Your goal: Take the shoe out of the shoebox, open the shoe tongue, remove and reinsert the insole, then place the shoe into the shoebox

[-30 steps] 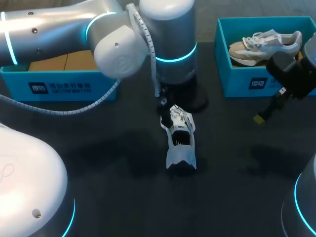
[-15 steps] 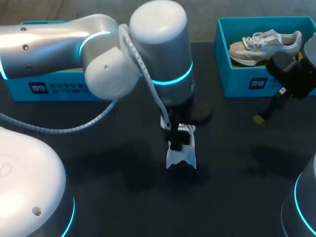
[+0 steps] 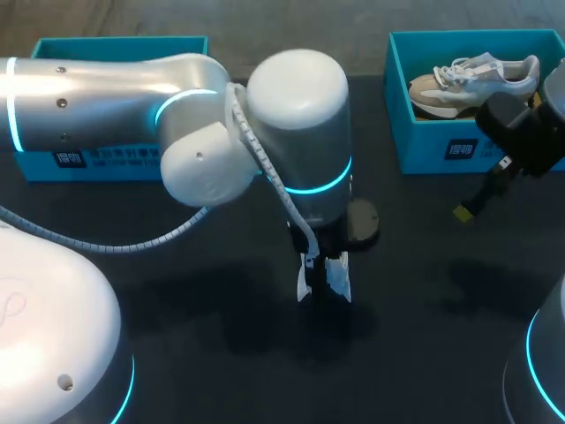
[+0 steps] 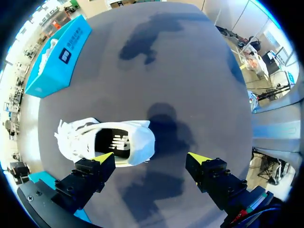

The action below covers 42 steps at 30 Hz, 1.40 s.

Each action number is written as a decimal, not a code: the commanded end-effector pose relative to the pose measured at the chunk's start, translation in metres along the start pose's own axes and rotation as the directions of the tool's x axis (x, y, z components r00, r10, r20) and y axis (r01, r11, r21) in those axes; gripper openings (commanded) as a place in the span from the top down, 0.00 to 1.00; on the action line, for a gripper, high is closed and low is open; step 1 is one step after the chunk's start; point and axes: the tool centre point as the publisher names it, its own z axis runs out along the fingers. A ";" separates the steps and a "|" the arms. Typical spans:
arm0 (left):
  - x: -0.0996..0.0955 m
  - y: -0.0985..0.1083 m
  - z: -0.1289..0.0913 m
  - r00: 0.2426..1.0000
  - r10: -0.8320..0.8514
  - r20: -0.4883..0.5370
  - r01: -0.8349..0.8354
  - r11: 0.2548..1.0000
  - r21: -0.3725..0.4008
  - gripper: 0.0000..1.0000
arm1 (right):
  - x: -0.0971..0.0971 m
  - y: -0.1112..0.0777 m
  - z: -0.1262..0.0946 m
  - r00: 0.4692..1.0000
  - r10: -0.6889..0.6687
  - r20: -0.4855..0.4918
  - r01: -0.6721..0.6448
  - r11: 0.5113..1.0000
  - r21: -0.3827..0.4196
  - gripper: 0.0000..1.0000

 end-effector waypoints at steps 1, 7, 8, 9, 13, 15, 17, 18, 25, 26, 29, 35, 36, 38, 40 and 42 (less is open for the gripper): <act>-0.003 -0.008 0.020 1.000 -0.012 0.012 0.012 0.999 -0.031 0.00 | 0.000 0.001 0.001 1.000 0.002 0.002 -0.002 1.000 0.004 0.00; -0.009 -0.007 0.040 1.000 -0.013 0.025 0.014 0.999 -0.042 0.00 | 0.000 0.001 0.001 1.000 0.002 0.002 -0.002 1.000 0.004 0.00; -0.010 -0.007 0.043 1.000 -0.013 0.025 0.014 0.999 -0.045 0.00 | 0.000 0.001 0.001 1.000 0.002 0.002 -0.002 1.000 0.004 0.00; -0.011 -0.007 0.046 1.000 -0.023 0.019 0.024 0.999 -0.044 0.00 | 0.000 0.001 0.001 1.000 0.002 0.002 -0.002 1.000 0.004 0.00; -0.012 -0.008 0.055 1.000 -0.014 0.007 0.014 0.998 -0.059 0.00 | 0.000 0.001 0.001 1.000 0.002 0.002 -0.002 1.000 0.004 0.00; -0.011 -0.007 0.060 1.000 -0.014 0.001 0.014 0.998 -0.060 0.00 | 0.000 0.001 0.001 1.000 0.002 0.002 -0.002 1.000 0.004 0.00; -0.011 -0.006 0.062 1.000 -0.017 -0.003 0.017 0.998 -0.065 0.00 | 0.000 0.001 0.001 1.000 0.002 0.002 -0.002 1.000 0.004 0.00; -0.011 -0.006 0.063 1.000 -0.019 -0.007 0.018 0.998 -0.063 0.00 | 0.000 0.001 0.001 1.000 0.002 0.002 -0.002 1.000 0.004 0.00; -0.010 0.000 0.071 0.999 -0.032 -0.030 0.030 0.997 -0.078 0.09 | 0.000 0.001 0.001 1.000 0.002 0.002 -0.002 1.000 0.004 0.00; -0.010 0.000 0.072 0.999 -0.032 -0.033 0.029 0.996 -0.079 0.17 | 0.000 0.001 0.001 1.000 0.002 0.002 -0.002 1.000 0.004 0.00; -0.008 0.002 0.075 0.998 -0.033 -0.044 0.030 0.996 -0.085 0.55 | 0.000 0.001 0.001 1.000 0.002 0.002 -0.002 1.000 0.004 0.00; -0.003 0.004 0.079 0.996 -0.033 -0.077 0.026 0.996 -0.084 1.00 | 0.000 0.001 0.001 1.000 0.002 0.002 -0.002 1.000 0.004 0.00; -0.001 0.004 0.080 0.996 -0.030 -0.083 0.024 0.997 -0.079 1.00 | 0.000 0.001 0.001 1.000 0.002 0.002 -0.002 1.000 0.004 0.00; 0.001 0.005 0.080 0.996 -0.028 -0.089 0.021 0.997 -0.078 1.00 | 0.000 0.001 0.001 1.000 0.002 0.002 -0.002 1.000 0.004 0.00; 0.004 0.005 0.079 0.995 -0.024 -0.099 0.017 0.997 -0.076 1.00 | 0.000 0.001 0.001 1.000 0.002 0.002 -0.002 1.000 0.004 0.00; 0.006 0.006 0.078 0.994 -0.022 -0.104 0.015 0.997 -0.070 1.00 | 0.000 0.001 0.001 1.000 0.002 0.002 -0.002 1.000 0.004 0.00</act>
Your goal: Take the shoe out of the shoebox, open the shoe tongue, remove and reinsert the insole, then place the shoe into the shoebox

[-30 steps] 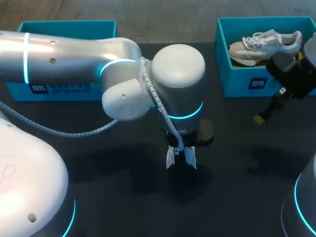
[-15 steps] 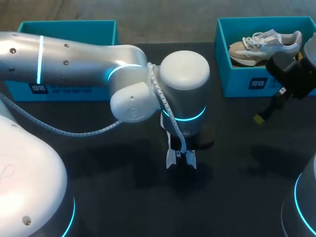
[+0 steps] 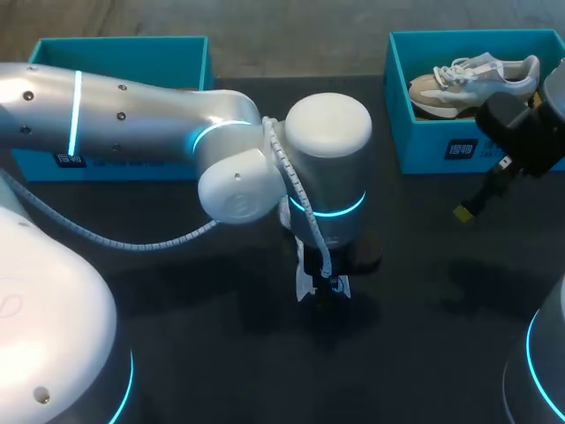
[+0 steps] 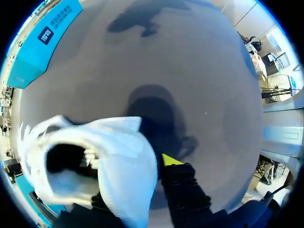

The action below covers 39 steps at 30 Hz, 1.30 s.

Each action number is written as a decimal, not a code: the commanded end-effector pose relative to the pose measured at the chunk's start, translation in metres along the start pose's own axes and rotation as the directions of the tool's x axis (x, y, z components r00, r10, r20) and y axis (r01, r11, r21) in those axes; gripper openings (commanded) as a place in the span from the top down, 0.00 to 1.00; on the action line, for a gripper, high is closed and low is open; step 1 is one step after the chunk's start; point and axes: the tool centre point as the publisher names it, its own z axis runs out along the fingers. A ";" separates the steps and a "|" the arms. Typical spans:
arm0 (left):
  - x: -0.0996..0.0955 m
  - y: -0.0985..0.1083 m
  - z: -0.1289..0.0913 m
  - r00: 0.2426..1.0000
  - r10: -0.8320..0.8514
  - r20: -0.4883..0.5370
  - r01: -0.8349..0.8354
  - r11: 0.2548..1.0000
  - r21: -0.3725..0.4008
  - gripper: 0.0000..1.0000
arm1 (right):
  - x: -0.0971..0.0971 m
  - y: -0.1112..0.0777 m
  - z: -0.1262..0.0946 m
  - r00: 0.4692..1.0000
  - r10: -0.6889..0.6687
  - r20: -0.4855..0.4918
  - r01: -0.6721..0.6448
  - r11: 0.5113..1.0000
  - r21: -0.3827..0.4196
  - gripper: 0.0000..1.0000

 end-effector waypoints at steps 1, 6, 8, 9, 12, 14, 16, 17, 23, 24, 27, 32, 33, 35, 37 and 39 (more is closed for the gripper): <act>0.000 0.002 0.001 1.000 0.008 -0.014 -0.008 1.000 0.010 1.00 | 0.000 0.001 0.001 1.000 0.002 0.002 -0.002 1.000 0.004 0.00; 0.001 0.005 -0.009 0.999 0.014 -0.037 -0.013 1.000 0.018 1.00 | 0.000 0.001 0.001 1.000 0.002 0.002 -0.002 1.000 0.004 0.00; 0.002 0.008 -0.019 0.999 0.014 -0.039 -0.013 1.000 0.016 1.00 | 0.000 0.001 0.001 1.000 0.002 0.002 -0.002 1.000 0.004 0.00; 0.002 0.008 -0.024 0.999 0.019 -0.045 -0.018 1.000 0.012 1.00 | 0.000 0.001 0.001 1.000 0.002 0.002 -0.002 1.000 0.004 0.00; 0.003 0.011 -0.042 0.998 0.038 -0.052 -0.037 0.999 0.030 1.00 | 0.000 0.001 0.001 1.000 0.002 0.002 -0.002 1.000 0.004 0.00; 0.004 0.013 -0.057 0.997 0.055 -0.061 -0.053 0.998 0.033 1.00 | 0.000 0.001 0.001 1.000 0.002 0.002 -0.002 1.000 0.004 0.00; 0.005 0.017 -0.071 0.996 0.066 -0.066 -0.063 0.997 0.047 1.00 | 0.000 0.001 0.001 1.000 0.002 0.002 -0.002 1.000 0.004 0.00; 0.006 0.018 -0.079 0.995 0.075 -0.065 -0.072 0.996 0.049 1.00 | 0.000 0.001 0.001 1.000 0.002 0.002 -0.002 1.000 0.004 0.00; 0.010 0.033 -0.123 0.991 0.113 -0.067 -0.108 0.992 0.064 1.00 | 0.000 0.001 0.001 1.000 0.002 0.002 -0.002 1.000 0.004 0.00; 0.010 0.033 -0.127 0.991 0.122 -0.062 -0.119 0.991 0.057 1.00 | 0.000 0.001 0.001 1.000 0.002 0.002 -0.002 1.000 0.004 0.00; 0.011 0.036 -0.144 0.987 0.148 -0.068 -0.145 0.988 0.047 1.00 | 0.000 0.001 0.001 1.000 0.002 0.002 -0.002 1.000 0.004 0.00; 0.012 0.039 -0.171 0.978 0.196 -0.077 -0.193 0.980 0.047 1.00 | 0.000 0.001 0.001 1.000 0.002 0.002 -0.002 1.000 0.004 0.00; 0.011 0.039 -0.177 0.977 0.202 -0.074 -0.200 0.979 0.041 1.00 | 0.000 0.001 0.001 1.000 0.002 0.002 -0.002 1.000 0.004 0.00; 0.011 0.041 -0.191 0.972 0.223 -0.069 -0.220 0.974 0.049 1.00 | 0.000 0.001 0.001 1.000 0.002 0.002 -0.002 1.000 0.004 0.00; 0.011 0.042 -0.201 0.970 0.234 -0.065 -0.230 0.972 0.055 1.00 | 0.000 0.001 0.001 1.000 0.002 0.002 -0.002 1.000 0.004 0.00; 0.010 0.043 -0.209 0.970 0.236 -0.058 -0.234 0.971 0.048 1.00 | 0.000 0.001 0.001 1.000 0.002 0.002 -0.002 1.000 0.004 0.00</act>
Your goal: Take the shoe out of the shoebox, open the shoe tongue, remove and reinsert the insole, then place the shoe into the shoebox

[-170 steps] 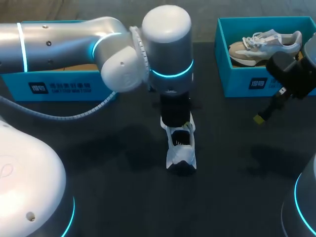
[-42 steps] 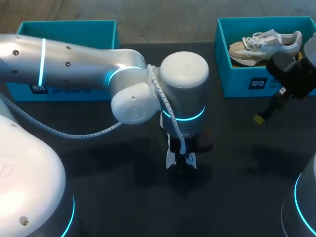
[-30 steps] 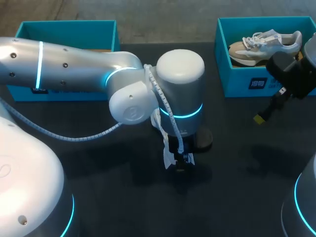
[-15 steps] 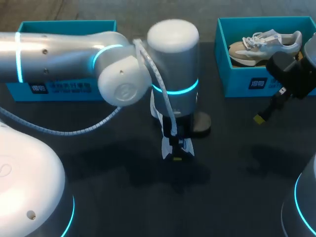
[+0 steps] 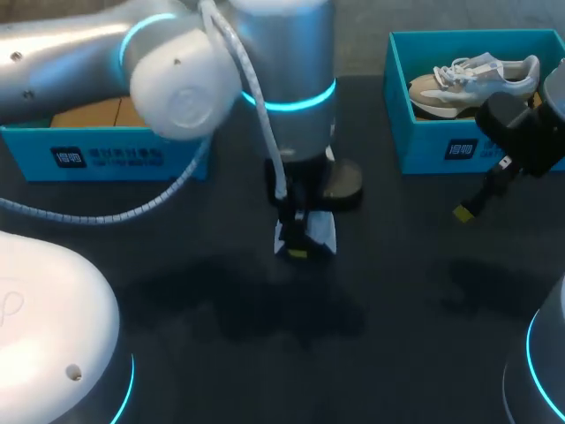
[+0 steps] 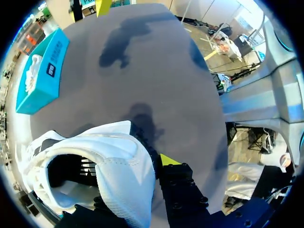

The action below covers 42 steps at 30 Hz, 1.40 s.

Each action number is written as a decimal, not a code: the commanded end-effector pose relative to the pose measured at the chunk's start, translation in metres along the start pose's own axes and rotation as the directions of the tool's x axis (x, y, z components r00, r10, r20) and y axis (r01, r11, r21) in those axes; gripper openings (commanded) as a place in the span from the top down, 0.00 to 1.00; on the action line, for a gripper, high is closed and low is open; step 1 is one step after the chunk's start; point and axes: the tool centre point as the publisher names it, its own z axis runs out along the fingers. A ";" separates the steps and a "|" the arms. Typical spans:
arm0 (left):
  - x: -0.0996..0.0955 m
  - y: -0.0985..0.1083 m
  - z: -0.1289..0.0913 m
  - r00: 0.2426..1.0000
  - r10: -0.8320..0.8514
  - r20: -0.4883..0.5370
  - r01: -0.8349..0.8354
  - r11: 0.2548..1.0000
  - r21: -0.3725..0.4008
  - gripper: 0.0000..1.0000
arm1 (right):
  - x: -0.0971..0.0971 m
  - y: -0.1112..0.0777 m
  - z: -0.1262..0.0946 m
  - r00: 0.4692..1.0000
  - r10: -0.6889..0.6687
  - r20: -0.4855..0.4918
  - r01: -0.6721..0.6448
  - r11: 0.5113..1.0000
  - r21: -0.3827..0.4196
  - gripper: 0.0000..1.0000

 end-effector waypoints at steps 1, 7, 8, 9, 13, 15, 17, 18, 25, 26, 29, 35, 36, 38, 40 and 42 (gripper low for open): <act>0.004 0.007 -0.047 1.000 0.007 0.029 -0.006 1.000 -0.019 1.00 | 0.000 0.001 0.001 1.000 0.002 0.002 -0.002 1.000 0.004 0.00; 0.004 0.008 -0.053 0.999 0.007 0.037 -0.006 1.000 -0.023 1.00 | 0.000 0.001 0.001 1.000 0.002 0.002 -0.002 1.000 0.004 0.00; 0.004 0.008 -0.053 0.999 0.007 0.037 -0.006 1.000 -0.023 1.00 | 0.000 0.001 0.001 1.000 0.002 0.002 -0.002 1.000 0.004 0.00; 0.004 0.008 -0.053 0.999 0.007 0.037 -0.006 1.000 -0.023 1.00 | 0.000 0.001 0.001 1.000 0.002 0.002 -0.002 1.000 0.004 0.00; 0.004 0.008 -0.053 0.999 0.007 0.037 -0.006 1.000 -0.023 1.00 | 0.000 0.001 0.001 1.000 0.002 0.002 -0.002 1.000 0.004 0.00; 0.004 0.008 -0.053 0.999 0.007 0.037 -0.006 1.000 -0.023 1.00 | 0.000 0.001 0.001 1.000 0.002 0.002 -0.002 1.000 0.004 0.00; 0.004 0.008 -0.053 0.999 0.007 0.037 -0.006 1.000 -0.023 1.00 | 0.000 0.001 0.001 1.000 0.002 0.002 -0.002 1.000 0.004 0.00; 0.004 0.008 -0.053 0.999 0.007 0.037 -0.006 1.000 -0.023 1.00 | 0.000 0.001 0.001 1.000 0.002 0.002 -0.002 1.000 0.004 0.00; 0.004 0.011 -0.054 0.999 0.024 0.028 -0.023 0.999 -0.030 1.00 | 0.000 0.001 0.001 1.000 0.002 0.002 -0.002 1.000 0.004 0.00; 0.004 0.014 -0.055 0.999 0.035 0.021 -0.035 0.999 -0.027 1.00 | 0.000 0.001 0.001 1.000 0.002 0.002 -0.002 1.000 0.004 0.00; 0.001 0.028 -0.061 0.997 0.072 -0.010 -0.072 0.997 -0.030 1.00 | 0.000 0.001 0.001 1.000 0.002 0.002 -0.002 1.000 0.004 0.00; -0.008 0.066 -0.074 0.989 0.138 -0.047 -0.139 0.990 -0.026 1.00 | 0.000 0.001 0.001 1.000 0.002 0.002 -0.002 1.000 0.004 0.00; -0.010 0.071 -0.075 0.989 0.139 -0.048 -0.141 0.990 -0.025 1.00 | 0.000 0.001 0.001 1.000 0.002 0.002 -0.002 1.000 0.004 0.00; -0.016 0.088 -0.078 0.989 0.144 -0.043 -0.146 0.989 -0.036 1.00 | 0.000 0.001 0.001 1.000 0.002 0.002 -0.002 1.000 0.004 0.00; -0.021 0.103 -0.080 0.988 0.150 -0.046 -0.152 0.988 -0.038 1.00 | 0.000 0.001 0.001 1.000 0.002 0.002 -0.002 1.000 0.004 0.00; -0.025 0.118 -0.083 0.988 0.148 -0.034 -0.149 0.988 -0.043 1.00 | 0.000 0.001 0.001 1.000 0.002 0.002 -0.002 1.000 0.004 0.00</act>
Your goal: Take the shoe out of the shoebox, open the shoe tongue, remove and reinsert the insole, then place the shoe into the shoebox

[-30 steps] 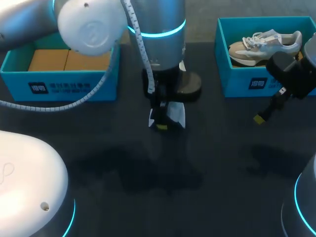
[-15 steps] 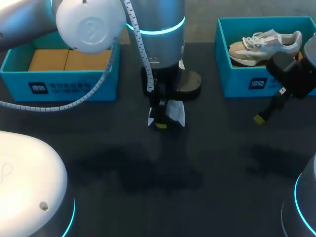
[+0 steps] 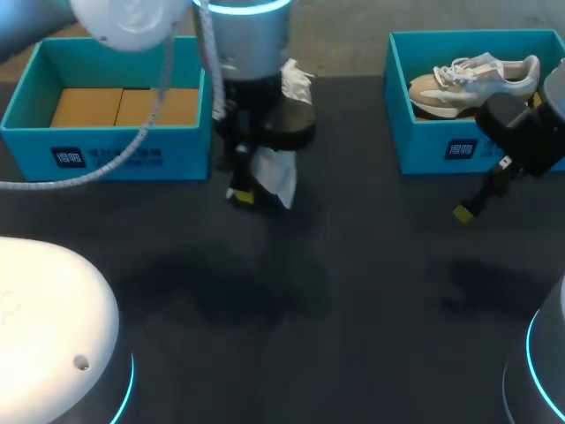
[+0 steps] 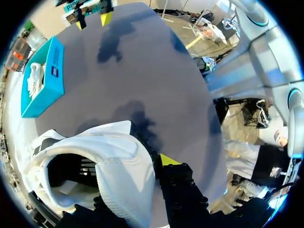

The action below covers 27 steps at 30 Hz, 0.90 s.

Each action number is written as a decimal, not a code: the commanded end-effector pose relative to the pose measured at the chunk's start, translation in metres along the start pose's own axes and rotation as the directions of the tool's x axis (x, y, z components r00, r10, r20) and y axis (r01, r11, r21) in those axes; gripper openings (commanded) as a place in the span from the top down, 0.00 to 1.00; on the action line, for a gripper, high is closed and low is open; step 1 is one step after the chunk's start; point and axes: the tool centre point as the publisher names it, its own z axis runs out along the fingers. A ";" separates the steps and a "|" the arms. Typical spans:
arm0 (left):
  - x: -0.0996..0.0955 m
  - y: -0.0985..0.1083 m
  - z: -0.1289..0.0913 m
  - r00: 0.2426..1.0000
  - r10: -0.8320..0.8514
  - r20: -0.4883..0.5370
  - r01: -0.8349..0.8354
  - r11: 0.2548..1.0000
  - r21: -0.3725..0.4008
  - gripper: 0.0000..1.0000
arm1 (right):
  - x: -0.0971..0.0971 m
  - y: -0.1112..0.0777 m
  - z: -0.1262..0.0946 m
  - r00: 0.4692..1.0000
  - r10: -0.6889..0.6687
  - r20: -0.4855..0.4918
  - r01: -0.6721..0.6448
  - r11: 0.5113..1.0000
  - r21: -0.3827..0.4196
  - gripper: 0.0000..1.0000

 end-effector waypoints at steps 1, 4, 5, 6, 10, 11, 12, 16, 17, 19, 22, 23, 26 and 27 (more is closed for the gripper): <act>0.002 0.046 -0.005 1.000 -0.003 0.024 0.003 1.000 0.031 1.00 | 0.000 0.001 0.001 1.000 0.002 0.002 -0.002 1.000 0.004 0.00; -0.002 0.066 -0.007 1.000 -0.017 0.025 0.016 0.999 0.031 1.00 | 0.000 0.001 0.001 1.000 0.002 0.002 -0.002 1.000 0.004 0.00; -0.002 0.072 -0.007 0.999 -0.019 0.026 0.018 0.999 0.031 1.00 | 0.000 0.001 0.001 1.000 0.002 0.002 -0.002 1.000 0.004 0.00; -0.002 0.078 -0.008 0.999 -0.019 0.027 0.019 0.999 0.030 1.00 | 0.000 0.001 0.001 1.000 0.002 0.002 -0.002 1.000 0.004 0.00; 0.000 0.102 -0.010 0.999 -0.016 0.035 0.015 0.999 0.028 1.00 | 0.000 0.001 0.001 1.000 0.002 0.002 -0.002 1.000 0.004 0.00; 0.001 0.109 -0.011 0.999 -0.013 0.038 0.012 0.999 0.030 1.00 | 0.000 0.001 0.001 1.000 0.002 0.002 -0.002 1.000 0.004 0.00; 0.001 0.116 -0.011 0.999 -0.014 0.039 0.013 0.999 0.031 1.00 | 0.000 0.001 0.001 1.000 0.002 0.002 -0.002 1.000 0.004 0.00; 0.005 0.146 -0.013 0.999 -0.023 0.036 0.022 0.999 0.045 1.00 | 0.000 0.001 0.001 1.000 0.002 0.002 -0.002 1.000 0.004 0.00; 0.005 0.154 -0.014 0.999 -0.024 0.029 0.023 0.998 0.053 1.00 | 0.000 0.001 0.001 1.000 0.002 0.002 -0.002 1.000 0.004 0.00; 0.004 0.169 -0.014 0.999 -0.045 0.030 0.043 0.997 0.061 1.00 | 0.000 0.001 0.001 1.000 0.002 0.002 -0.002 1.000 0.004 0.00; 0.003 0.192 -0.018 0.998 -0.050 0.031 0.047 0.995 0.092 1.00 | 0.000 0.001 0.001 1.000 0.002 0.002 -0.002 1.000 0.004 0.00; 0.003 0.199 -0.020 0.998 -0.051 0.029 0.047 0.994 0.097 1.00 | 0.000 0.001 0.001 1.000 0.002 0.002 -0.002 1.000 0.004 0.00; 0.002 0.221 -0.024 0.997 -0.066 0.034 0.061 0.991 0.116 1.00 | 0.000 0.001 0.001 1.000 0.002 0.002 -0.002 1.000 0.004 0.00; 0.001 0.228 -0.025 0.997 -0.071 0.041 0.065 0.991 0.120 1.00 | 0.000 0.001 0.001 1.000 0.002 0.002 -0.002 1.000 0.004 0.00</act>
